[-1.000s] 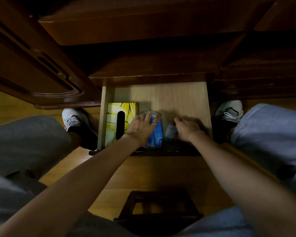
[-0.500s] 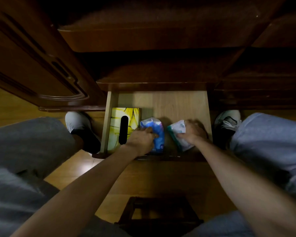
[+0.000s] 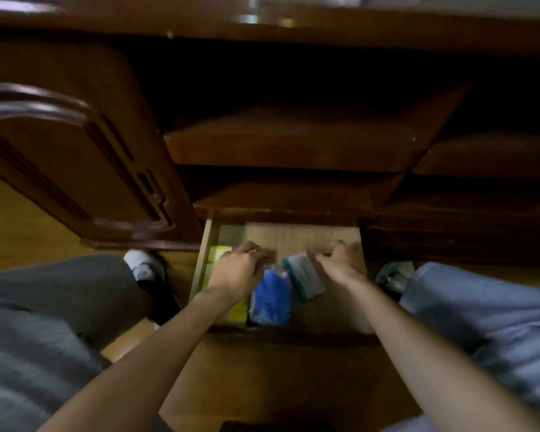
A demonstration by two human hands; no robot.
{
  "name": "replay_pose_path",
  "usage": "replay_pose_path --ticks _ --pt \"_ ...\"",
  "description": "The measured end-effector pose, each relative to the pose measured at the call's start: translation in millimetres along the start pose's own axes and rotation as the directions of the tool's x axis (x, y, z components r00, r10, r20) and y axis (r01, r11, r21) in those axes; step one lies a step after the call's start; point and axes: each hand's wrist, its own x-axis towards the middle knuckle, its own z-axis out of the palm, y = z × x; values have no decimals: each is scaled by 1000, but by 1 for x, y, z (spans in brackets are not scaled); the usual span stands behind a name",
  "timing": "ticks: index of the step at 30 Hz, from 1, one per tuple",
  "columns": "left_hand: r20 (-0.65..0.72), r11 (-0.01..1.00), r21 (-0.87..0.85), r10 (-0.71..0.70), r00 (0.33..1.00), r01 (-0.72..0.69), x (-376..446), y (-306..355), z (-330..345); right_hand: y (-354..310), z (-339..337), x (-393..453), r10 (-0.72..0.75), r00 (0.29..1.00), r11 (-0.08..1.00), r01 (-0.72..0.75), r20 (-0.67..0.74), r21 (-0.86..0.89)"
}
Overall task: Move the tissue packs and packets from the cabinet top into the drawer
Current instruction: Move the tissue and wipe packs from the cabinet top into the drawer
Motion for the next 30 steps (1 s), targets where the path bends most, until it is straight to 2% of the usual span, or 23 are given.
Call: replay_pose_path --ticks 2,4,6,9,11,12,13,14,16,19,21,25,28,30 --pt "-162 999 3 41 986 -41 10 14 -42 -23 -33 -11 -186 983 982 185 -1 32" --pt "-354 992 51 125 927 -114 21 30 -93 -53 -84 -28 -388 915 919 394 -112 31" --pt "-509 968 112 251 823 -225 31 50 -150 -83 -143 -52 -534 787 825 565 -308 12" --pt "-661 928 187 362 657 -323 47 86 -235 -123 -227 -82 -624 540 681 731 -564 -53" --pt "-708 925 214 368 602 -313 63 109 -281 -145 -273 -89 -620 408 636 761 -671 -125" --pt "-713 930 214 357 604 -297 72 118 -298 -155 -293 -89 -608 366 641 750 -704 -164" --pt "-706 939 205 338 622 -277 83 124 -313 -163 -311 -87 -597 354 664 722 -720 -195" --pt "-690 948 193 313 652 -252 95 130 -325 -169 -327 -82 -590 378 697 685 -714 -212" --pt "-635 961 190 276 722 -200 118 136 -339 -176 -351 -66 -600 494 762 592 -629 -262" --pt "-554 976 161 211 805 -145 149 140 -341 -175 -362 -38 -591 689 801 436 -420 -410" --pt "-514 982 144 179 839 -121 167 142 -334 -171 -359 -21 -565 738 803 391 -369 -449" --pt "-509 982 145 179 842 -121 200 148 -332 -181 -374 -3 -621 682 749 369 -387 -551" --pt "-550 992 88 128 825 -96 229 157 -340 -198 -394 11 -601 648 796 430 -468 -427" --pt "-598 994 -42 58 799 -103 256 168 -345 -211 -406 25 -581 572 813 451 -579 -369"
